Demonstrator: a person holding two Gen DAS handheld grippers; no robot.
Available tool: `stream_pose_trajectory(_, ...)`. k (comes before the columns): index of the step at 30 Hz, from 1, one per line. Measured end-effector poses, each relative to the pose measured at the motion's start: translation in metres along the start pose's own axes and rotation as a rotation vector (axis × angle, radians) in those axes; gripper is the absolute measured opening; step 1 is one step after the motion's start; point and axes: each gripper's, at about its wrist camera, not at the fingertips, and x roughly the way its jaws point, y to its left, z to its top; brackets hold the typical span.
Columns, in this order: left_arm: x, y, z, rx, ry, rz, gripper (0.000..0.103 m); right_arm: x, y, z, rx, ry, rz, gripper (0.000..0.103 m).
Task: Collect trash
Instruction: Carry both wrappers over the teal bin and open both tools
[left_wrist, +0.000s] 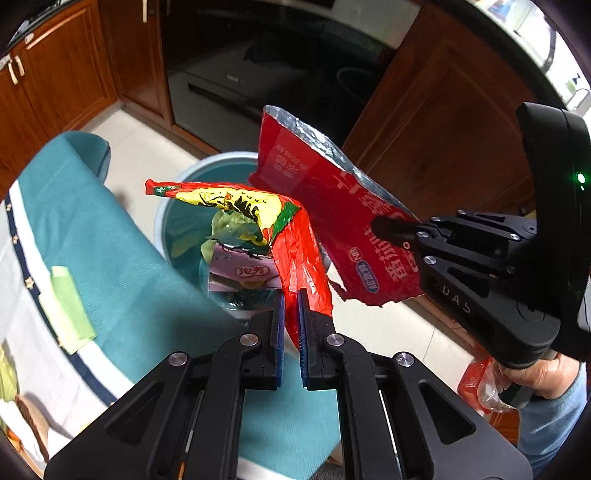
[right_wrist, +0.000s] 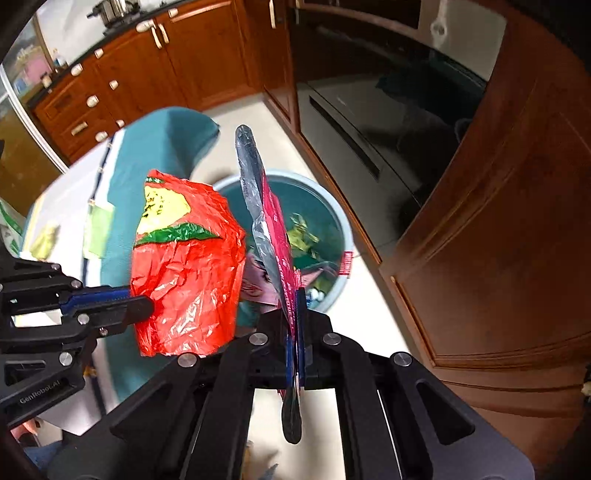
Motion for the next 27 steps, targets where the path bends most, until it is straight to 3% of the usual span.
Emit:
stream_pose_trajectory(11,0.057,0.028,0.021,-0.089,0.089,-0.016,0.007,0.046,-0.007,0.025,-0.069,0.095,-0.013,0.002)
stream_pose_trajectory(21,0.071,0.041,0.035,-0.13,0.113,-0.021,0.009,0.062,-0.006,0.036,-0.088,0.129,-0.004,0.006)
stream_pose_trajectory(22,0.071,0.041,0.035,-0.129,0.116,-0.015,0.011,0.062,-0.007,0.037,-0.085,0.129,0.001,0.019)
stream_pose_trajectory(23,0.072,0.04,0.035,-0.128,0.123,-0.004,0.015,0.061,-0.007,0.038,-0.08,0.126,0.006,0.05)
stream_pose_trajectory(24,0.071,0.035,0.037,-0.127,0.131,0.015,0.023,0.06,-0.007,0.038,-0.076,0.115,0.003,0.061)
stream_pose_trajectory(27,0.07,0.036,0.04,-0.123,0.117,0.086,0.046,0.056,-0.014,0.04,-0.059,0.086,-0.015,0.065)
